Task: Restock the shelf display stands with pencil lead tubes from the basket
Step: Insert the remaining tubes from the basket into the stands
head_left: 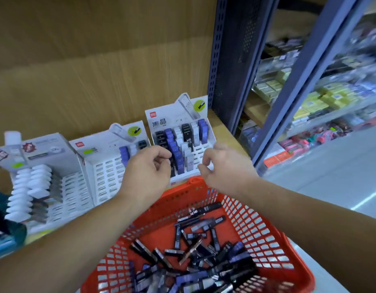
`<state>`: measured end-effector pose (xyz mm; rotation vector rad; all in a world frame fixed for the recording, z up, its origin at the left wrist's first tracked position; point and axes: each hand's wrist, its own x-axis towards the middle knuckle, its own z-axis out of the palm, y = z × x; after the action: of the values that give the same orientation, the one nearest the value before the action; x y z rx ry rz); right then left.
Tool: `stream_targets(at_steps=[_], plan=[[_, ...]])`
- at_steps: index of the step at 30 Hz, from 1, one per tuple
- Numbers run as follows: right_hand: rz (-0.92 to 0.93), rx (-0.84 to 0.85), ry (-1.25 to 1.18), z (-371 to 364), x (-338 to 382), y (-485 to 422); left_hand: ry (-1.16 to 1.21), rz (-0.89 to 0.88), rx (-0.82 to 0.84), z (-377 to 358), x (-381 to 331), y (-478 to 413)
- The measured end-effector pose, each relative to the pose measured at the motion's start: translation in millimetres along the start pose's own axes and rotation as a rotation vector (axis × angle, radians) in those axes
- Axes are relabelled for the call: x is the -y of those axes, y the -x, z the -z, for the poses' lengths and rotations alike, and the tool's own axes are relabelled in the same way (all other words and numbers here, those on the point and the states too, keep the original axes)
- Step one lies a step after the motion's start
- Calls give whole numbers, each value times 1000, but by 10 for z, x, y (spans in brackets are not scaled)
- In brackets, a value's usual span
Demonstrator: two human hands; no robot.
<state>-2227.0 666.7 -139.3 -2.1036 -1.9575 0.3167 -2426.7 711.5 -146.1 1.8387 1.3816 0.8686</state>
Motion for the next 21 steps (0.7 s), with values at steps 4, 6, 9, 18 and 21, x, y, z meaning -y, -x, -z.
stream_targets(at_steps=[4,6,9,18,21], plan=[[-138,420,59,-332,-15,710,29,106,142,-257,302,636],[-269,566,19,-602,-49,956,-37,214,287,-445,637,959],[-545,655,-172,-1093,-205,1224,-168,470,504,-706,1168,1422],[-1458,458,-460,-2669,-863,1261,-448,926,387,-1022,2045,1825],[-1408,386,-286,-2534,-537,1130,-440,950,297,-1146,2052,1750]])
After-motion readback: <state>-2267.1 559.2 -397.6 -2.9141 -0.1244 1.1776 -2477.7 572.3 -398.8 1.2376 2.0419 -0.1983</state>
